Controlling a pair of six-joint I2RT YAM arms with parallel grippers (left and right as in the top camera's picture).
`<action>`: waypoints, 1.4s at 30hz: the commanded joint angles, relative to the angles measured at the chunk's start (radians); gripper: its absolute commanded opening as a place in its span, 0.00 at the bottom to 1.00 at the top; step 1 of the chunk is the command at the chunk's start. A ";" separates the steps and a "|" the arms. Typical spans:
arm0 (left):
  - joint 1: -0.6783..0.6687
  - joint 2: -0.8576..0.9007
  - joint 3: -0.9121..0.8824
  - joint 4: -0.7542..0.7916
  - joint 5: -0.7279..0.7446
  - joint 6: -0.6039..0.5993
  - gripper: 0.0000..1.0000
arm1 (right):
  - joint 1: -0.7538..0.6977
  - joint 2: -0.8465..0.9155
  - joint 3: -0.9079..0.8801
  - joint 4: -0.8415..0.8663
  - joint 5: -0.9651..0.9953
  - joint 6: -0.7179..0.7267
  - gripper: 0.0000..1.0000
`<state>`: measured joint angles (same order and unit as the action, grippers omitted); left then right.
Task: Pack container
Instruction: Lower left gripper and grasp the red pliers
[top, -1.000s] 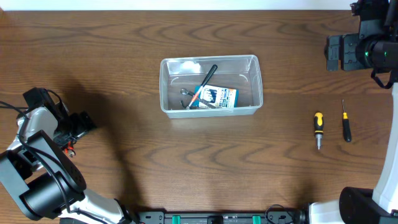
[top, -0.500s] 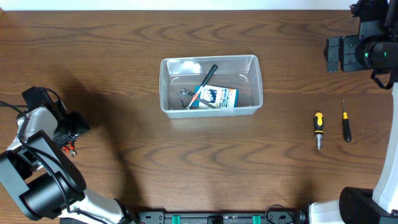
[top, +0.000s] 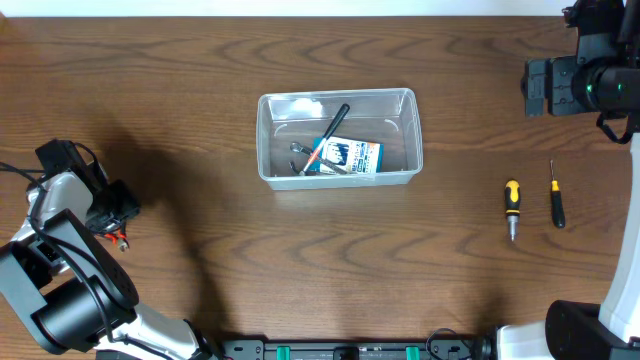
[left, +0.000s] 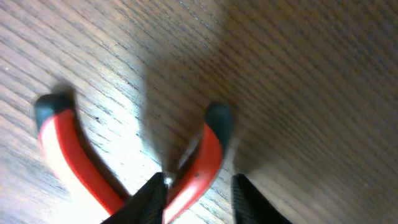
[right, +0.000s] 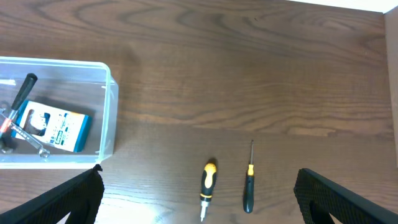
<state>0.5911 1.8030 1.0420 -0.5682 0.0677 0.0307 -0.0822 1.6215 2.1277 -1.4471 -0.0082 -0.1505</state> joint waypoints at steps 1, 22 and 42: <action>0.002 0.003 -0.007 -0.003 -0.008 0.003 0.26 | -0.004 0.000 -0.003 -0.002 -0.007 -0.016 0.99; 0.002 0.006 -0.008 -0.002 -0.009 0.011 0.41 | -0.004 0.000 -0.003 -0.005 -0.007 -0.016 0.99; 0.002 0.103 -0.008 0.002 -0.106 0.017 0.30 | -0.004 0.000 -0.003 -0.004 -0.007 -0.023 0.99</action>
<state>0.5907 1.8378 1.0569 -0.5674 0.0090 0.0566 -0.0822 1.6215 2.1273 -1.4479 -0.0082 -0.1520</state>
